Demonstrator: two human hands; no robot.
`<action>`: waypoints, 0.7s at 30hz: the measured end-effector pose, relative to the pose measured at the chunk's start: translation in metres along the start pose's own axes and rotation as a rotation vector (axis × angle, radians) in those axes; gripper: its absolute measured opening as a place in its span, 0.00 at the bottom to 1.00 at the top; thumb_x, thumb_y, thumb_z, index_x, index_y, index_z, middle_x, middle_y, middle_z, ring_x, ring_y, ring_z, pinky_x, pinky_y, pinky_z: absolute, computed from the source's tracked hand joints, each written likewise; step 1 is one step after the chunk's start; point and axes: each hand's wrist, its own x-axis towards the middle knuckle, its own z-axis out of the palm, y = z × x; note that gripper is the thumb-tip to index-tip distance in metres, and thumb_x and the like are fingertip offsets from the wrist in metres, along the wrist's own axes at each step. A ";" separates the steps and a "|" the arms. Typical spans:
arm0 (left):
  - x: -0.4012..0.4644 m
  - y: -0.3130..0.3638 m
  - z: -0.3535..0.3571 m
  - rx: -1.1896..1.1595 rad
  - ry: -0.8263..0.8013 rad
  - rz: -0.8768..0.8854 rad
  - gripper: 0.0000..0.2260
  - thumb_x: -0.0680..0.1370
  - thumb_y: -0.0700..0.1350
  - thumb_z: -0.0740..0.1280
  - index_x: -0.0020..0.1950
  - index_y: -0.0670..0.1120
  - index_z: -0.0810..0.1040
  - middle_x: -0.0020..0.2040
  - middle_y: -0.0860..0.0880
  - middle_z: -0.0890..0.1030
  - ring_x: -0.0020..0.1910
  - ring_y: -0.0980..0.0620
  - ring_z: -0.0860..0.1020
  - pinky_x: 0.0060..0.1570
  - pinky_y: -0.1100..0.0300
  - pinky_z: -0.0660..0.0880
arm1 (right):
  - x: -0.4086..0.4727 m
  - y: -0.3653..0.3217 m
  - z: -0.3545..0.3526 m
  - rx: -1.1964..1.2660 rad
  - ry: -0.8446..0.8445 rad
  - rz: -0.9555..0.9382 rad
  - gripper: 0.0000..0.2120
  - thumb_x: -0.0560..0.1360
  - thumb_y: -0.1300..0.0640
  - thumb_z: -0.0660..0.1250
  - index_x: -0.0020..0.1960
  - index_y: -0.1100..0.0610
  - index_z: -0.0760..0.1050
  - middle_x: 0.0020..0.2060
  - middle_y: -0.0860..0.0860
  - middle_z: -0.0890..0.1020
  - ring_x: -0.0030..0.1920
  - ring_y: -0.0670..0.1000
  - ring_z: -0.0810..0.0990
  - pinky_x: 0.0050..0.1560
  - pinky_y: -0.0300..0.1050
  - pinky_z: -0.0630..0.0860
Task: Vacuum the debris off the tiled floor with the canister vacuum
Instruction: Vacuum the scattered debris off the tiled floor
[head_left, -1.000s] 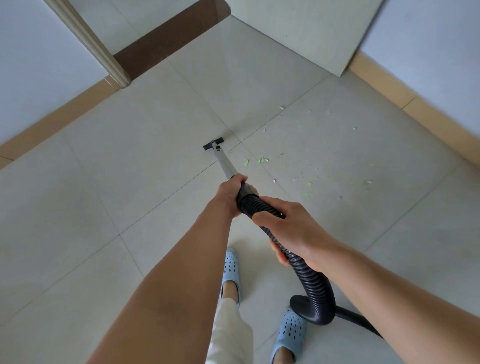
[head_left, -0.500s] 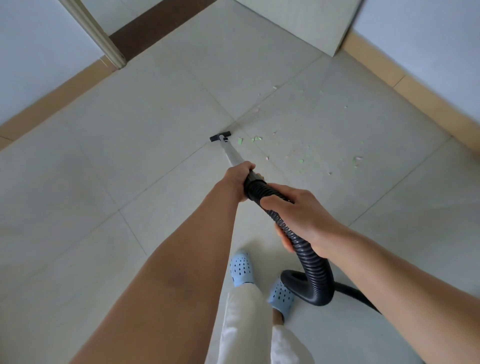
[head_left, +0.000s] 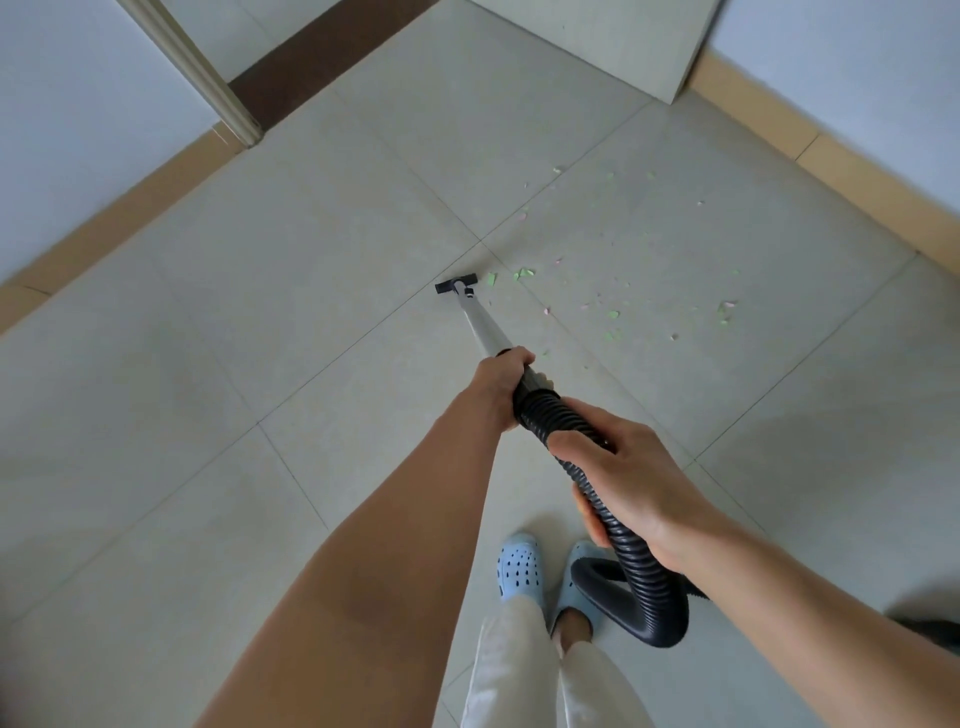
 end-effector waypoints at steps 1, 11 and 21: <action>0.000 0.001 -0.003 -0.027 -0.019 -0.006 0.09 0.79 0.39 0.63 0.55 0.38 0.67 0.34 0.42 0.73 0.28 0.46 0.74 0.25 0.59 0.76 | 0.001 -0.001 0.003 -0.040 0.007 -0.008 0.12 0.78 0.62 0.65 0.55 0.49 0.82 0.26 0.55 0.69 0.18 0.52 0.65 0.22 0.40 0.65; 0.007 0.018 -0.007 -0.263 -0.124 -0.032 0.08 0.79 0.39 0.62 0.40 0.41 0.67 0.31 0.45 0.71 0.27 0.50 0.73 0.25 0.64 0.74 | 0.024 -0.009 0.016 -0.492 0.127 -0.067 0.21 0.77 0.50 0.64 0.68 0.34 0.71 0.28 0.47 0.78 0.22 0.51 0.79 0.31 0.44 0.77; -0.002 -0.015 0.000 -0.311 -0.160 -0.050 0.04 0.78 0.38 0.62 0.44 0.41 0.68 0.34 0.45 0.71 0.25 0.51 0.72 0.25 0.64 0.74 | 0.001 0.009 0.002 -0.603 0.115 -0.039 0.25 0.78 0.47 0.62 0.75 0.36 0.66 0.33 0.46 0.78 0.23 0.49 0.79 0.36 0.42 0.78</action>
